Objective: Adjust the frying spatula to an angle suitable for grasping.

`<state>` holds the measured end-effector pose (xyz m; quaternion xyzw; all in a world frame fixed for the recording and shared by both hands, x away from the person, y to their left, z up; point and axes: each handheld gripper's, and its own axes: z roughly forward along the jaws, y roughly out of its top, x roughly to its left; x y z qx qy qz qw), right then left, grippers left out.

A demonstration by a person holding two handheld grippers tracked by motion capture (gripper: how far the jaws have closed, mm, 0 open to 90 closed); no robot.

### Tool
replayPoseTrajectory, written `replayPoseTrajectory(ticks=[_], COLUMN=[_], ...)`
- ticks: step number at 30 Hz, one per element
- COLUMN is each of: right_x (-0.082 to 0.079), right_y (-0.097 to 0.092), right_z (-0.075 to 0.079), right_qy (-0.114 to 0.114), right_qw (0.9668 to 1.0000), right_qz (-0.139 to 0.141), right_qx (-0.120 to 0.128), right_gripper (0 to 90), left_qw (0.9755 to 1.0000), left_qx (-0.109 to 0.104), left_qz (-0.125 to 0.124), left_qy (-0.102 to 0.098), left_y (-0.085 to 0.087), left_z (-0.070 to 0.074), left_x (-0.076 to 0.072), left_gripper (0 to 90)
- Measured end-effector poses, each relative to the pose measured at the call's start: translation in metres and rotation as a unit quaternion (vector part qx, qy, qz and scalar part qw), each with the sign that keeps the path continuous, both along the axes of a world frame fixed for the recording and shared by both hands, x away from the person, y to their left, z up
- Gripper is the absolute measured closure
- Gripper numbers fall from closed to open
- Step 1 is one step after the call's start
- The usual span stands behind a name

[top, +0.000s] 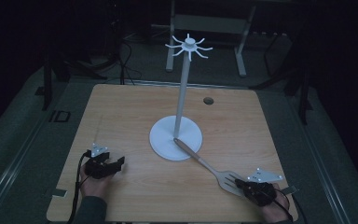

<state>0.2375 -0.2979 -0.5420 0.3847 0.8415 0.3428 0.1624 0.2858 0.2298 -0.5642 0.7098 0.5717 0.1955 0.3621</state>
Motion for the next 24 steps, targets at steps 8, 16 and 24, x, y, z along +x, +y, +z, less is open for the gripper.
replayPoseTrajectory(ticks=[8,16,24], right_x=[-0.008,0.009,0.029], right_y=[0.01,0.025,0.048], right_z=[0.011,0.032,0.056], right_qy=[0.001,-0.017,-0.027], right_qw=[0.9998,0.9995,0.9989], right_qz=[0.018,0.025,0.039], right_qx=[0.002,0.008,0.002], right_gripper=[88.9,83.9,79.2], left_qw=[1.0,1.0,1.0], left_qx=[0.001,-0.001,-0.003], left_qz=[0.0,0.002,0.003], left_qy=[0.0,0.0,-0.002], left_y=[0.0,0.0,0.001], left_z=[0.0,0.0,0.0], left_x=[0.0,0.0,0.0], left_gripper=[31.5,31.5,31.5])
